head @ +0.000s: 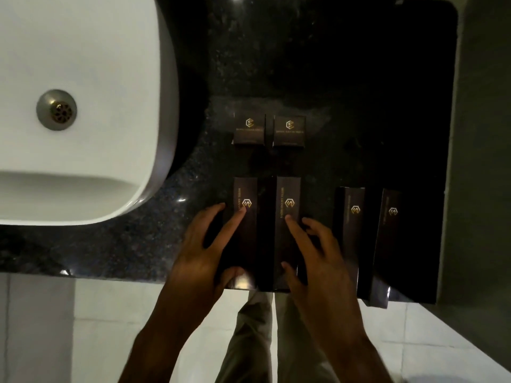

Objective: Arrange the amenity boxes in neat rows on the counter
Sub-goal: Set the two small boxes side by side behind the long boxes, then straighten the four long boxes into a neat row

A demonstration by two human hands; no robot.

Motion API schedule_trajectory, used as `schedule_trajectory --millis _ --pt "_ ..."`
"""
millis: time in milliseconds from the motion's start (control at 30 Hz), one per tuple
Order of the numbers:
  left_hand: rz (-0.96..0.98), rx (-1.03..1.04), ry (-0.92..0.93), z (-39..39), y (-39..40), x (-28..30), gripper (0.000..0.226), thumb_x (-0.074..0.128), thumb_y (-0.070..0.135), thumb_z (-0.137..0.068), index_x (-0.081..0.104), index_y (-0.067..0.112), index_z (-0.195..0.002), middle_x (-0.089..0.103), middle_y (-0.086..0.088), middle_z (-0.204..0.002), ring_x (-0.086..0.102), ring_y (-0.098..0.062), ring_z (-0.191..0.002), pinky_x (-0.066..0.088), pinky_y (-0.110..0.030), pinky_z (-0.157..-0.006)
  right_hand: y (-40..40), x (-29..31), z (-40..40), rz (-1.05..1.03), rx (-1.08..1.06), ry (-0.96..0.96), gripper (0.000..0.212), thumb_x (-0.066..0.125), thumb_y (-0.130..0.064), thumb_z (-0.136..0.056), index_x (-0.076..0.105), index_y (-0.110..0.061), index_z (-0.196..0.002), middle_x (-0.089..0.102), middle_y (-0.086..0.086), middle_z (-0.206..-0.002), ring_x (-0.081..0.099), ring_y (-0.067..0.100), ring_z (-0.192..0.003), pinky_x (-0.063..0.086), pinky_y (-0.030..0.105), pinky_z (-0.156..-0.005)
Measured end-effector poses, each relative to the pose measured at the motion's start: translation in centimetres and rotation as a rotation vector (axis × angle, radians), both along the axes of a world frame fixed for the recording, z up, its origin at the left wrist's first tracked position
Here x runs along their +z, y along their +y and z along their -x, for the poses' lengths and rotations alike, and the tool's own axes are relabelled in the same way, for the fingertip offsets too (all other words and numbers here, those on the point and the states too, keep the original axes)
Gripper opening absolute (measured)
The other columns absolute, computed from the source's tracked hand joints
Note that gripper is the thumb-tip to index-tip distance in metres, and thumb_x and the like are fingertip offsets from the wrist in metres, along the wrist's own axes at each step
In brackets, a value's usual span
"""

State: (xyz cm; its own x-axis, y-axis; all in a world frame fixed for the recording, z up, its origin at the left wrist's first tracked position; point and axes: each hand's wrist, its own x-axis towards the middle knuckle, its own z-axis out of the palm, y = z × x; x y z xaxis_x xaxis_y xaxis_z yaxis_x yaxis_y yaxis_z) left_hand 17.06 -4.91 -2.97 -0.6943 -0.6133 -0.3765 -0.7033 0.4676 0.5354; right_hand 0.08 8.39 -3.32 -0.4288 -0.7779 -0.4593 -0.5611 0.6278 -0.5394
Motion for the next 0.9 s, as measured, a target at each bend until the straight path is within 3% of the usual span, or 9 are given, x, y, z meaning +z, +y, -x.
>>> schedule_trajectory --millis 167,333,533,900 --pt "0.023 -0.009 -0.010 -0.1 0.0 -0.2 0.077 0.068 0.040 -0.083 0.036 0.022 -0.151 0.025 -0.011 -0.160 0.027 -0.029 -0.147 0.040 -0.052 -0.112 0.2 -0.2 0.1 -0.002 0.014 0.032 0.083 0.078 -0.024 -0.086 0.034 -0.034 -0.155 0.032 0.000 -0.161 0.028 -0.001 -0.130 0.022 0.012 -0.106" --pt "0.014 -0.007 -0.020 0.2 0.0 0.5 0.080 0.069 0.036 -0.082 0.033 0.025 -0.152 0.025 -0.012 -0.159 0.027 -0.031 -0.147 0.042 -0.057 -0.108 0.2 -0.4 0.2 0.018 0.017 0.028 0.083 0.078 -0.025 -0.086 0.032 -0.035 -0.155 0.030 0.002 -0.161 0.030 0.002 -0.129 0.035 0.025 -0.104" --pt "0.008 0.010 -0.036 0.6 0.1 0.9 0.081 0.071 0.033 -0.083 0.032 0.022 -0.152 0.024 -0.012 -0.160 0.026 -0.030 -0.147 0.040 -0.054 -0.112 0.3 -0.6 0.5 0.022 0.038 0.036 0.083 0.074 -0.029 -0.089 0.026 -0.039 -0.157 0.024 -0.004 -0.159 0.035 0.012 -0.142 0.046 0.029 -0.101" --pt "0.008 0.004 -0.037 0.6 0.2 1.0 0.087 0.079 0.019 -0.079 0.032 0.019 -0.152 0.025 -0.013 -0.160 0.027 -0.031 -0.147 0.045 -0.052 -0.109 0.6 -0.7 0.4 0.048 0.031 0.042 0.081 0.075 -0.028 -0.089 0.030 -0.036 -0.156 0.030 0.000 -0.159 0.040 0.017 -0.143 0.042 0.027 -0.100"
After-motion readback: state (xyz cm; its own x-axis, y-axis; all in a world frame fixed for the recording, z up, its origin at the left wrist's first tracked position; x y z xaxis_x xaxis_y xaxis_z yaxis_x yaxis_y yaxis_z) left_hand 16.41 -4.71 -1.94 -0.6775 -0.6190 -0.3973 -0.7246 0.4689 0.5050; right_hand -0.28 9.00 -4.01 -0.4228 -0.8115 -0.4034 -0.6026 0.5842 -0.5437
